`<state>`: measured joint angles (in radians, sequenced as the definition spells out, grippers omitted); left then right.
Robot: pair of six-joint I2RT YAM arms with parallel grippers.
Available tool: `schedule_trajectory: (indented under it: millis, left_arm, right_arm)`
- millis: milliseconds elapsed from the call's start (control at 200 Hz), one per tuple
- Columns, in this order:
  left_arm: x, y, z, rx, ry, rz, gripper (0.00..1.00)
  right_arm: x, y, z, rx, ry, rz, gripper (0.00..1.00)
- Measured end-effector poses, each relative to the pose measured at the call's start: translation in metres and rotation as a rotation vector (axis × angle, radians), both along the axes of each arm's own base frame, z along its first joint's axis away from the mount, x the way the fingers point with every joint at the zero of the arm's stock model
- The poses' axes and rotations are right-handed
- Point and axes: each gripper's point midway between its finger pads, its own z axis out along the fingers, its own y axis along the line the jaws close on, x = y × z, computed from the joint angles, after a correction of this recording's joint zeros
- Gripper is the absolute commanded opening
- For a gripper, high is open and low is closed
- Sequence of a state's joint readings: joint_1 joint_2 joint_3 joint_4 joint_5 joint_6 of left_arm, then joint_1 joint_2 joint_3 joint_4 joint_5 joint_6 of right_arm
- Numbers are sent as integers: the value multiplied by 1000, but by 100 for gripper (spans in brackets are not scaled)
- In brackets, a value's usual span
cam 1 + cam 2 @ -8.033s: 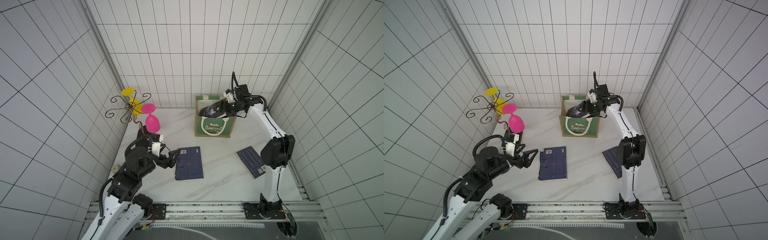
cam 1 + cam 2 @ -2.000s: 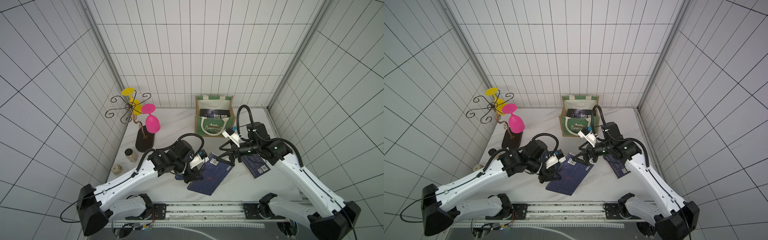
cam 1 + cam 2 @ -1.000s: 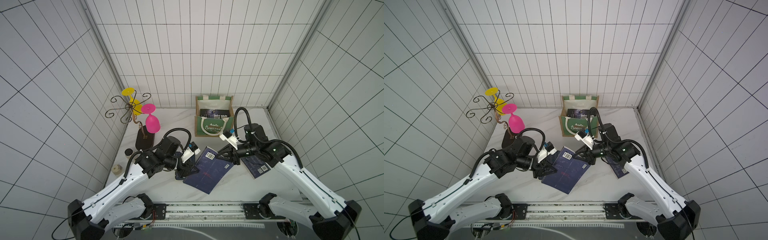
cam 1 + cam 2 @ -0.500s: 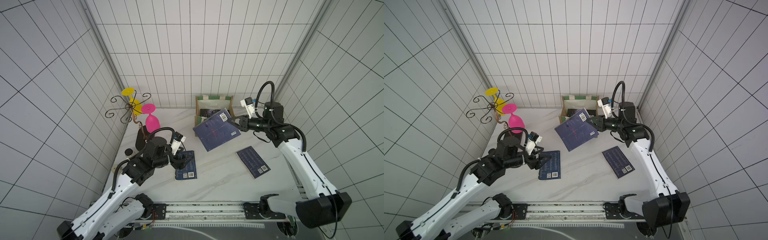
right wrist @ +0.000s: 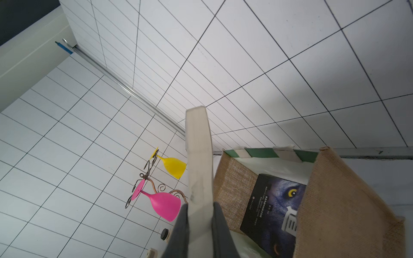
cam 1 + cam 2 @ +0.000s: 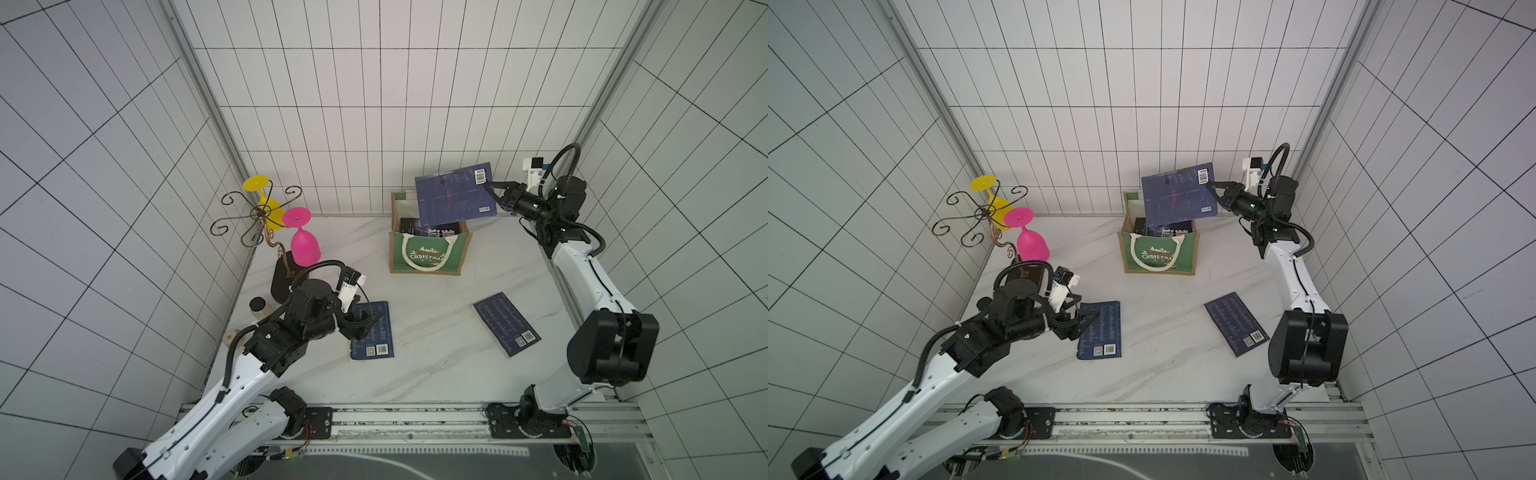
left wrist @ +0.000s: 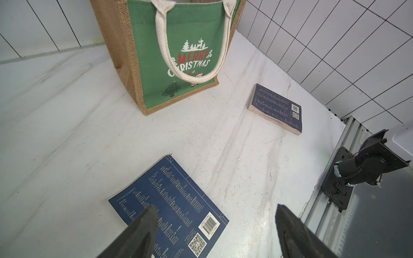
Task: Put the books into the canvas bag
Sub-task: Place the book in the canvas bag.
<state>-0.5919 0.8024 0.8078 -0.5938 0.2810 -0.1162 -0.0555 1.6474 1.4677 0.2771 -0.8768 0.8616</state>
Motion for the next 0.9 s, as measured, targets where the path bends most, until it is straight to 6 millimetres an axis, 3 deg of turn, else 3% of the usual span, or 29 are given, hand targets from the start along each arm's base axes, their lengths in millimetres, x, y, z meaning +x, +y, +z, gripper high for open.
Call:
schedule_trajectory:
  millis: [95, 280, 500, 650, 900]
  left_arm:
    - [0, 0, 0, 0, 0, 0, 82]
    - [0, 0, 0, 0, 0, 0, 83]
    - [0, 0, 0, -1, -1, 0, 83]
    - [0, 0, 1, -2, -1, 0, 84]
    - [0, -1, 2, -8, -7, -3, 85]
  right_arm:
    - [10, 1, -19, -7, 51, -19, 0]
    - [13, 14, -34, -83, 66, -69, 0]
    - [9, 54, -77, -238, 163, -120, 0]
    - [9, 71, -100, -312, 205, -162, 0]
    - [33, 79, -122, -358, 251, -214, 0]
